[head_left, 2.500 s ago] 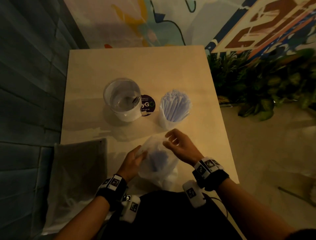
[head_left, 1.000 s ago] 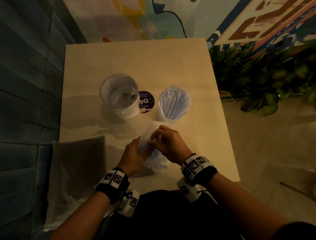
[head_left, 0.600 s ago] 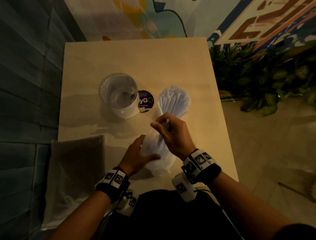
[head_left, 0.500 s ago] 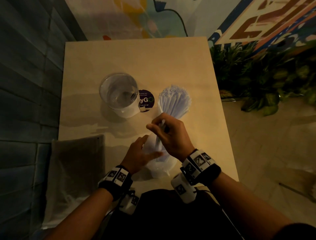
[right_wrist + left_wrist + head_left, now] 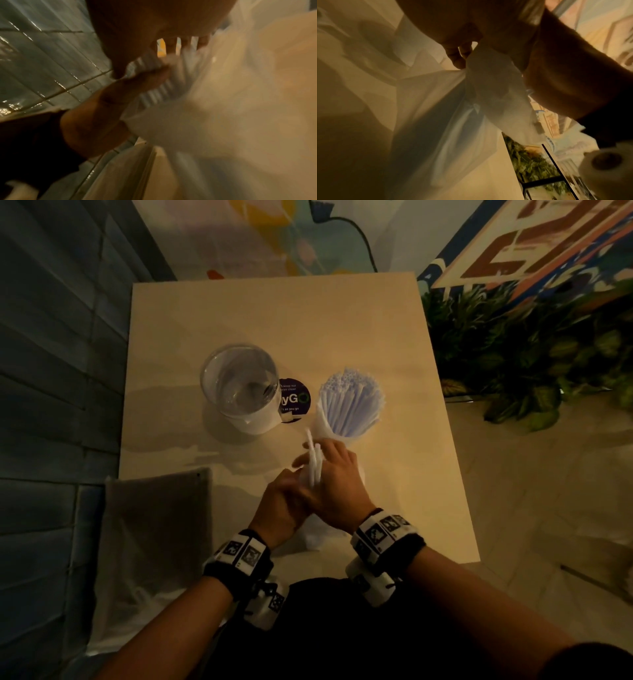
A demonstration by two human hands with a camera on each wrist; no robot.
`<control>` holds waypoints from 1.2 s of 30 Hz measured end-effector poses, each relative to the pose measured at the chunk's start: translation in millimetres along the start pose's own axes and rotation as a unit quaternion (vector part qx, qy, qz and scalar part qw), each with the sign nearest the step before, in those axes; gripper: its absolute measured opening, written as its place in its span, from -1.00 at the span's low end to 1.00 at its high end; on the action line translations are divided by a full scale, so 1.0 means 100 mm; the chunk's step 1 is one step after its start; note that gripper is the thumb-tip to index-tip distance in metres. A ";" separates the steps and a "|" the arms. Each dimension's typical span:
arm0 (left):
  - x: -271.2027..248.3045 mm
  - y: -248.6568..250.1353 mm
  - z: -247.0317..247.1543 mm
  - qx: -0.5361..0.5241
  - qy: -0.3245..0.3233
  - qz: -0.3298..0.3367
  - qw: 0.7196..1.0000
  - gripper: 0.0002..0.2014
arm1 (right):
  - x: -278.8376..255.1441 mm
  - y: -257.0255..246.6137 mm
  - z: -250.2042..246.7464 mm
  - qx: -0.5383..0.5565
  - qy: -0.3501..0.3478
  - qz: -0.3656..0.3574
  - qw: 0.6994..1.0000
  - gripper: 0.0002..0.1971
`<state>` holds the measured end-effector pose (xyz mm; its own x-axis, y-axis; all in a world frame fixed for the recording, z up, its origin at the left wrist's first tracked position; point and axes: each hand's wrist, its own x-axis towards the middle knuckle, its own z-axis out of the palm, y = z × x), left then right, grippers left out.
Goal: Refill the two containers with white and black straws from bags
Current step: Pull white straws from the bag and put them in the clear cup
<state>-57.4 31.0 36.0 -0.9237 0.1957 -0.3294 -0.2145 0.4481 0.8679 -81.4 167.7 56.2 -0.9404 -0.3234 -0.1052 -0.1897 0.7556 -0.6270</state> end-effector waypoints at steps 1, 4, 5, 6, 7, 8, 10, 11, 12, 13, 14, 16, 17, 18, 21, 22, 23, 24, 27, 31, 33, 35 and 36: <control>-0.01 0.03 0.01 -0.060 0.011 -0.025 0.998 -0.73 | 0.05 -0.02 0.04 0.023 0.005 0.013 1.000 -0.58; -0.06 0.00 -0.04 -0.052 -0.025 -0.009 0.998 -0.61 | 0.17 -0.03 0.05 0.148 0.058 0.041 0.986 -0.58; -0.06 -0.08 -0.01 0.016 -0.048 -0.008 0.999 -0.45 | 0.19 -0.05 -0.02 0.214 0.062 0.066 0.973 -0.59; -0.07 -0.08 0.01 0.015 -0.067 -0.056 0.996 -0.31 | 0.20 -0.09 -0.09 0.281 0.060 0.095 0.953 -0.61; -0.04 -0.09 0.02 0.019 -0.061 -0.082 0.995 -0.26 | 0.22 -0.11 -0.17 0.339 0.063 0.123 0.931 -0.62; -0.04 -0.09 0.01 -0.003 -0.061 -0.097 0.993 -0.30 | 0.23 -0.14 -0.26 0.381 0.076 0.141 0.911 -0.62; -0.04 -0.12 -0.01 -0.084 -0.045 -0.106 0.990 -0.45 | 0.24 -0.16 -0.46 0.431 0.128 0.141 0.882 -0.62; -0.06 -0.16 -0.03 -0.102 -0.032 -0.099 0.989 -0.52 | 0.26 -0.17 -0.55 0.453 0.159 0.130 0.867 -0.60; -0.07 -0.20 -0.06 -0.109 -0.022 -0.092 0.990 -0.58 | 0.26 -0.18 -0.64 0.479 0.186 0.116 0.850 -0.58; -0.07 -0.24 -0.07 -0.110 -0.006 -0.086 0.990 -0.62 | 0.25 -0.18 -0.73 0.508 0.205 0.098 0.831 -0.57; -0.07 -0.24 -0.09 -0.098 0.008 -0.086 0.991 -0.65 | 0.25 -0.19 -0.83 0.535 0.216 0.079 0.813 -0.57; -0.07 -0.21 -0.12 -0.093 0.020 -0.088 0.992 -0.68 | 0.21 -0.20 -1.00 0.561 0.224 0.044 0.796 -0.57; -0.06 -0.21 -0.13 -0.094 0.025 -0.091 0.991 -0.69 | 0.19 -0.19 -1.06 0.559 0.221 0.026 0.798 -0.57; -0.05 -0.20 -0.14 -0.096 0.030 -0.092 0.991 -0.68 | 0.15 -0.18 -1.10 0.541 0.215 0.006 0.813 -0.58; -0.03 -0.23 -0.13 -0.112 0.049 -0.098 0.988 -0.68 | 0.03 -0.15 -1.05 0.385 0.186 -0.014 0.904 -0.64; -0.03 -0.22 -0.13 -0.110 0.051 -0.098 0.988 -0.68 | -0.02 -0.14 -0.98 0.345 0.178 -0.004 0.921 -0.66; -0.03 -0.21 -0.13 -0.111 0.052 -0.097 0.988 -0.69 | -0.07 -0.13 -0.91 0.336 0.173 0.010 0.926 -0.66; -0.02 -0.21 -0.12 -0.111 0.054 -0.095 0.988 -0.70 | -0.12 -0.14 -0.84 0.351 0.171 0.022 0.920 -0.66; -0.03 -0.23 -0.13 -0.102 0.069 -0.094 0.988 -0.73 | -0.17 -0.17 -0.74 0.431 0.184 0.028 0.883 -0.61; -0.05 -0.29 -0.16 -0.116 0.082 -0.098 0.985 -0.71 | -0.05 -0.17 -0.85 0.493 0.205 0.013 0.846 -0.56; -0.06 -0.31 -0.20 -0.131 0.090 -0.106 0.982 -0.70 | 0.03 -0.11 -0.93 0.493 0.223 0.006 0.841 -0.58; -0.07 -0.33 -0.25 -0.130 0.107 -0.106 0.980 -0.70 | 0.10 -0.05 -1.02 0.484 0.248 -0.005 0.839 -0.60; -0.07 -0.35 -0.27 -0.125 0.117 -0.105 0.980 -0.68 | 0.12 -0.04 -1.08 0.474 0.264 -0.014 0.840 -0.58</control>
<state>-51.7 -9.7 18.6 -0.8918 -0.0968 -0.4420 -0.4522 0.2237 0.8634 -122.4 222.0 141.1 -0.9809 0.1536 0.1194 -0.1386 -0.1213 -0.9829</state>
